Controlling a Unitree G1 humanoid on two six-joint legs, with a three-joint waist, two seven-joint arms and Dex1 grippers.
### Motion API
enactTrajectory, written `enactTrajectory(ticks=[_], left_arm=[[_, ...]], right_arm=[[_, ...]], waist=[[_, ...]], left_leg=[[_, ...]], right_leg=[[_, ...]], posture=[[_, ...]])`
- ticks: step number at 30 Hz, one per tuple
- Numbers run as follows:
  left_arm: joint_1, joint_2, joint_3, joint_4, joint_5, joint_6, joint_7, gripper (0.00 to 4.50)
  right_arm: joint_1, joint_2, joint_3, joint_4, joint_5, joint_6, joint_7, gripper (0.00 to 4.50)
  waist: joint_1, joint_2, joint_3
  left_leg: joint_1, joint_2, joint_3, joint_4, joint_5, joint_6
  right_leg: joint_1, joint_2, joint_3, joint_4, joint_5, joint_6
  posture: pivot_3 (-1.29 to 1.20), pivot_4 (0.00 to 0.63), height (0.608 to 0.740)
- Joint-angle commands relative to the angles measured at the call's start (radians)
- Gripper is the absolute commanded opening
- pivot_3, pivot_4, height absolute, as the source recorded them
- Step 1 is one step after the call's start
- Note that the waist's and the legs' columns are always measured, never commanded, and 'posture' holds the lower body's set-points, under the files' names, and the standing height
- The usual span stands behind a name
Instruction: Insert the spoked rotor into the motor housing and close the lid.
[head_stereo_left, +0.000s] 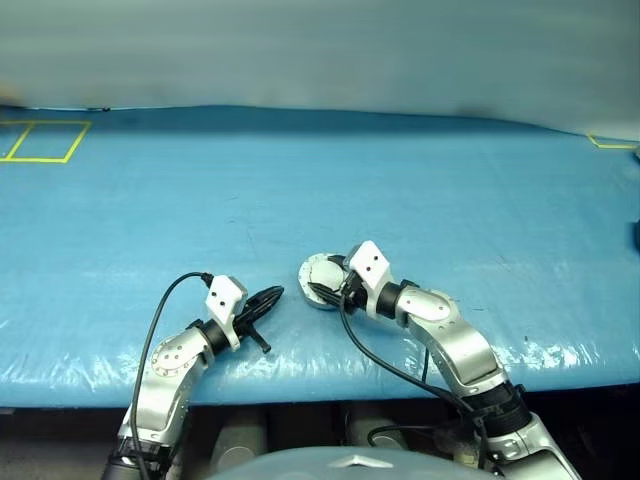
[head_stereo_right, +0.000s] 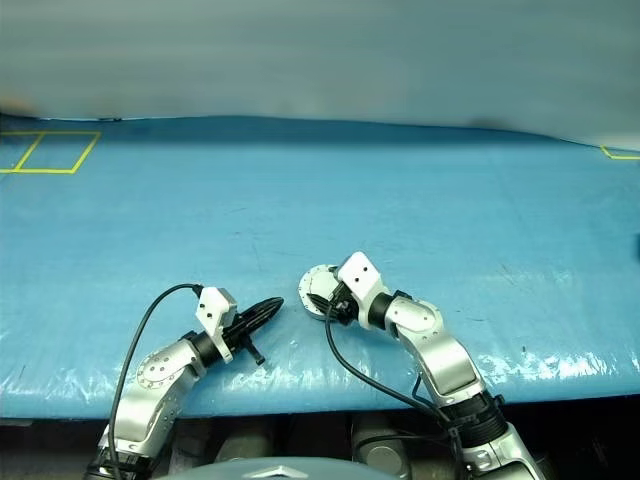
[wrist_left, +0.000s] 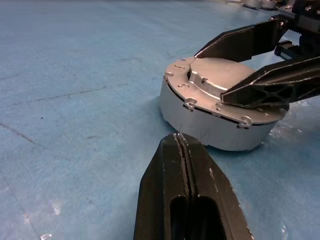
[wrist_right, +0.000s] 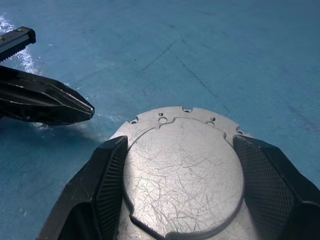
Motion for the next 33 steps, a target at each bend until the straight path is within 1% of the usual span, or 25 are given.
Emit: enactTrajectory(ticks=[1, 4, 6, 11, 14, 18, 21, 24, 29, 33], left_arm=[[0.008, -0.007, 0.005, -0.057, -0.008, -0.020, 0.008, 0.00], [0.009, -0.009, 0.005, -0.064, -0.007, -0.016, 0.012, 0.00], [0.006, -0.008, 0.005, -0.067, -0.006, -0.015, 0.012, 0.00], [-0.014, -0.004, 0.012, -0.065, -0.015, -0.008, 0.012, 0.00], [-0.026, -0.005, 0.016, -0.049, -0.016, -0.015, 0.010, 0.00], [-0.036, -0.007, 0.018, -0.027, -0.012, -0.027, 0.004, 0.00], [-0.043, -0.008, 0.022, -0.007, -0.010, -0.042, -0.003, 0.00], [-0.047, -0.004, 0.031, 0.018, -0.010, -0.059, -0.012, 0.00], [-0.053, 0.005, 0.031, 0.047, -0.004, -0.072, -0.031, 0.00], [-0.058, -0.018, 0.014, 0.060, 0.002, -0.093, -0.033, 0.00]], right_arm=[[0.039, -0.021, 0.058, 0.102, -0.036, 0.052, 0.021, 3.04], [0.035, -0.007, 0.041, 0.074, 0.024, 0.087, 0.064, 3.04], [0.022, 0.014, 0.018, 0.062, 0.052, 0.100, 0.062, 3.04], [-0.012, 0.061, -0.034, 0.041, 0.121, 0.141, 0.065, 3.04], [-0.032, 0.054, -0.009, 0.045, 0.096, 0.140, 0.070, 3.04], [-0.041, 0.065, 0.022, 0.059, 0.080, 0.129, 0.068, 3.04], [-0.048, 0.075, 0.036, 0.062, 0.063, 0.111, 0.060, 3.04], [-0.054, 0.075, 0.017, 0.059, 0.054, 0.094, 0.047, 3.04], [-0.057, 0.016, -0.007, 0.014, 0.045, 0.076, 0.072, 3.04], [-0.062, -0.008, -0.022, 0.004, 0.048, 0.075, 0.074, 3.04]], waist=[[0.000, 0.001, 0.001], [0.000, 0.001, 0.000], [-0.001, 0.001, 0.000], [-0.004, 0.002, 0.001], [-0.002, 0.005, 0.003], [-0.002, 0.005, 0.003], [-0.004, 0.005, 0.003], [-0.005, 0.005, 0.003], [0.001, 0.007, 0.005], [0.004, 0.007, 0.005]], left_leg=[[0.001, 0.000, 0.000, 0.000, 0.000, 0.000], [0.001, 0.000, 0.000, 0.000, 0.001, 0.000], [0.000, 0.000, 0.000, 0.000, 0.001, 0.000], [-0.002, 0.000, -0.003, 0.000, 0.001, 0.000], [-0.004, -0.001, -0.005, 0.000, 0.001, 0.000], [-0.009, -0.001, -0.007, 0.001, 0.001, -0.001], [-0.009, -0.001, -0.008, 0.001, 0.002, -0.001], [-0.008, -0.001, -0.008, 0.001, 0.002, -0.003], [-0.009, -0.002, -0.008, 0.003, 0.004, -0.004], [-0.010, -0.003, -0.010, 0.004, 0.004, -0.004]], right_leg=[[0.001, 0.000, 0.000, 0.000, -0.001, 0.001], [0.001, 0.000, 0.000, 0.000, -0.001, 0.003], [0.002, 0.001, 0.000, 0.000, 0.002, -0.001], [-0.001, 0.001, 0.000, 0.002, 0.002, -0.002], [-0.002, 0.001, -0.001, 0.002, 0.002, -0.002], [-0.005, 0.001, -0.004, 0.002, 0.002, -0.002], [-0.007, 0.001, -0.004, 0.005, 0.002, -0.002], [-0.008, 0.001, -0.004, 0.009, 0.001, -0.003], [-0.007, 0.001, -0.006, 0.012, 0.001, -0.004], [-0.007, 0.001, -0.008, 0.012, 0.001, -0.004]], posture=[[0.00, 0.150, 0.740], [0.00, 0.150, 0.740], [0.00, 0.150, 0.740], [0.00, 0.150, 0.740], [0.00, 0.150, 0.740], [0.00, 0.150, 0.740], [0.00, 0.150, 0.740], [0.00, 0.150, 0.740], [0.00, 0.150, 0.740], [0.00, 0.150, 0.740]])
